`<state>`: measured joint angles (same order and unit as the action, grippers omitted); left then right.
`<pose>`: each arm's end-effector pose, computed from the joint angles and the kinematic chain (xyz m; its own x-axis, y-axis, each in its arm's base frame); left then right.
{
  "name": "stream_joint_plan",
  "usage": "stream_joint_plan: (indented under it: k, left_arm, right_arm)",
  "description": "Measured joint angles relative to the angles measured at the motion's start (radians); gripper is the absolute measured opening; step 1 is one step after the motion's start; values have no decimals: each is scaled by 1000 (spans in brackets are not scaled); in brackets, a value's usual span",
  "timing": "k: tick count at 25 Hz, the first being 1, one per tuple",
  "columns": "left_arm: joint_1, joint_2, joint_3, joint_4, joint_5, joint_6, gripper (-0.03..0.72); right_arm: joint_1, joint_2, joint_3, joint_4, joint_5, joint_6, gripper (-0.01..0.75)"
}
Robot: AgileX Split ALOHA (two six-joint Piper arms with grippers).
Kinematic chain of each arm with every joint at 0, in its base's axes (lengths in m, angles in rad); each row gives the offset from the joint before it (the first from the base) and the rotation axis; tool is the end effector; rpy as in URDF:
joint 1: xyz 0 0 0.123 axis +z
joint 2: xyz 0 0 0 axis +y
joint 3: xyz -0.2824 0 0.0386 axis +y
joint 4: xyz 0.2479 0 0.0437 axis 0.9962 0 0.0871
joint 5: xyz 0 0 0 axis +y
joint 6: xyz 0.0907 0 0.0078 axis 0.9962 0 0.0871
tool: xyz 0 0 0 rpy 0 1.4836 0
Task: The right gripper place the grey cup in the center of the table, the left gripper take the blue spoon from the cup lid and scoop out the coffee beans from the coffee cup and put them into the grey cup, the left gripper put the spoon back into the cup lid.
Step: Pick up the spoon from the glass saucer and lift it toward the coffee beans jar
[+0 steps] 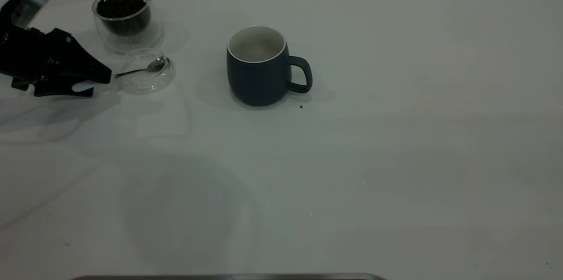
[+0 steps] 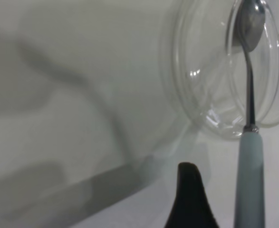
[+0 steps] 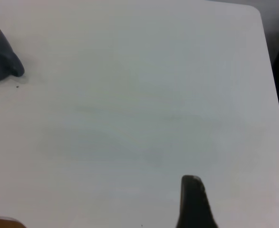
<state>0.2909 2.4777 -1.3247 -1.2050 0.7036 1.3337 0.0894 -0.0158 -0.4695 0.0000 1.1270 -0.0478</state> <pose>0.4007 0.0625 -0.0131 -0.9369 -0.0922 -0.3372 0.1072 0.8423 -0.5282 -0.0067 -0.0006 0.2634 -0.5196 -0.0945 -0.8492 -0.1142 0.9926 -0.0406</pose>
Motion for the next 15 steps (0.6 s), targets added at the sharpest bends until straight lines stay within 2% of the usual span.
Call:
stream_joint_plan:
  k: [10, 15]
  left_arm:
    - [-10, 0, -1, -10, 13, 0, 589]
    - [-10, 0, -1, -9, 14, 0, 509]
  right_arm:
    - [0, 0, 0, 0, 0, 1, 460]
    - [0, 0, 0, 0, 0, 1, 460]
